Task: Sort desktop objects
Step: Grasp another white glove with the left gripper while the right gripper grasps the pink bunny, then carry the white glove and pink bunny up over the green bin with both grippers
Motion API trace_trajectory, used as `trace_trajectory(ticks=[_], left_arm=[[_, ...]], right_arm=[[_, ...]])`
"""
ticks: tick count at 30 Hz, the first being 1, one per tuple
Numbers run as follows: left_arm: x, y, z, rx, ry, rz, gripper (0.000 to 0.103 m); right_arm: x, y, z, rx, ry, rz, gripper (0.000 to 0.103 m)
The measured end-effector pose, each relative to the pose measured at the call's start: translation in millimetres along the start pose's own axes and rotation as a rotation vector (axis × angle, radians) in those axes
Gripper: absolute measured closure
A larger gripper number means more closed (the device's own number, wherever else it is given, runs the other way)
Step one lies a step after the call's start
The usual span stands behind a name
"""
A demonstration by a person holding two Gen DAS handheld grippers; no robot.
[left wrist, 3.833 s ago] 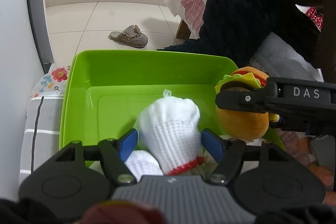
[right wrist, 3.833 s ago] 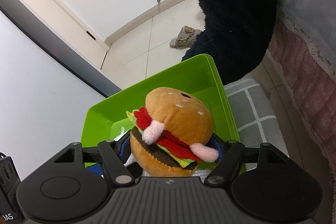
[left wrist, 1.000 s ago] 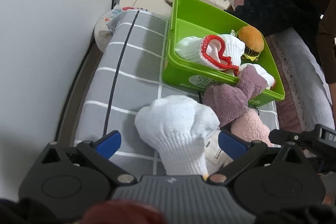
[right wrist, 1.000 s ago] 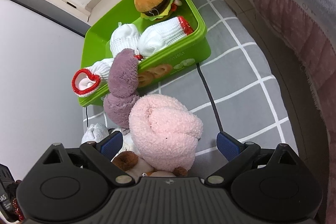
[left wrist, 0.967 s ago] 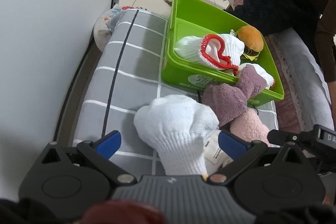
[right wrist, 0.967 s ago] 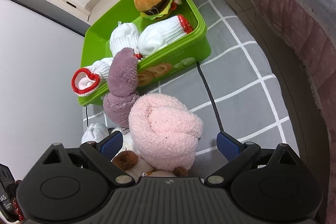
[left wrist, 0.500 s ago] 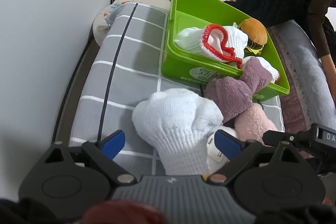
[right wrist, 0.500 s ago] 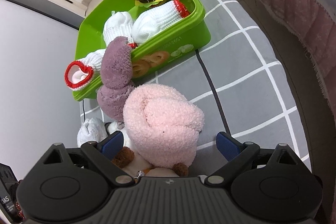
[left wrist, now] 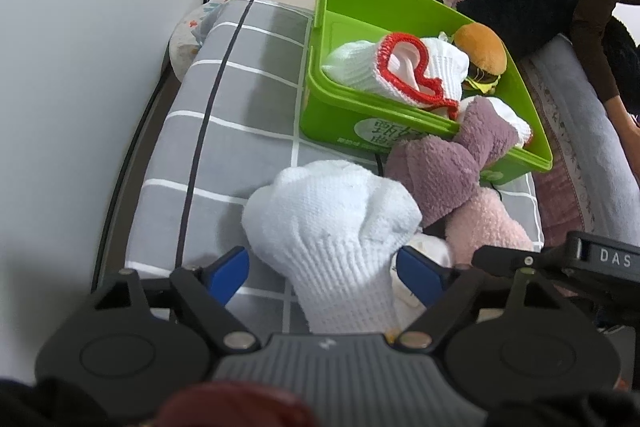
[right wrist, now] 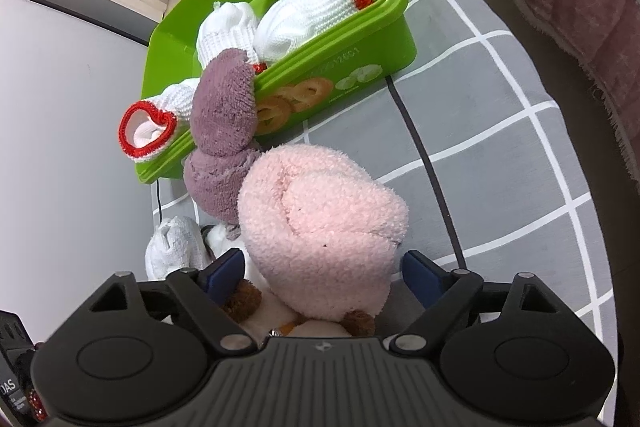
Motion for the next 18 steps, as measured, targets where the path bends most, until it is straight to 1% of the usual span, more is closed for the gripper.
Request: trace_trajectory(ticks=[1, 2, 5, 10, 11, 14, 18], left_arm=[[-0.4, -0.9, 1.0, 0.0, -0.003, -0.003, 0.023], [-0.6, -1.8, 1.8, 0.001, -0.006, -0.005, 0.026], [-1.3, -3.4, 3.3, 0.011, -0.012, -0.008, 0.029], [-1.6, -3.7, 3.8, 0.019, -0.021, -0.007, 0.036], [-1.5, -3.6, 4.2, 0.022, -0.024, -0.006, 0.039], [-0.6, -2.1, 4.4, 0.022, -0.025, -0.002, 0.044], [-0.6, -1.0, 5.6, 0.027, -0.035, 0.003, 0.047]], right_arm=[[0.1, -0.9, 0.5, 0.003, -0.007, -0.001, 0.02], [0.4, -1.5, 0.9, 0.006, -0.013, -0.002, 0.022], [1.9, -2.4, 2.2, 0.014, -0.029, -0.003, 0.026], [1.8, -1.9, 0.4, 0.008, -0.011, 0.008, 0.032], [1.8, -1.6, 0.0, 0.007, -0.007, 0.011, 0.033], [2.2, -0.3, -0.4, 0.007, -0.001, 0.015, 0.035], [3.0, 1.9, 0.0, 0.012, -0.004, 0.017, 0.036]])
Point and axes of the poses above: each gripper's, at about its wrist camera, not at the fingertips, and y roughly against the way its jaws point, z to its right, x to its top, the point moved 5 cm from there along -y, roughly the way its jaws point
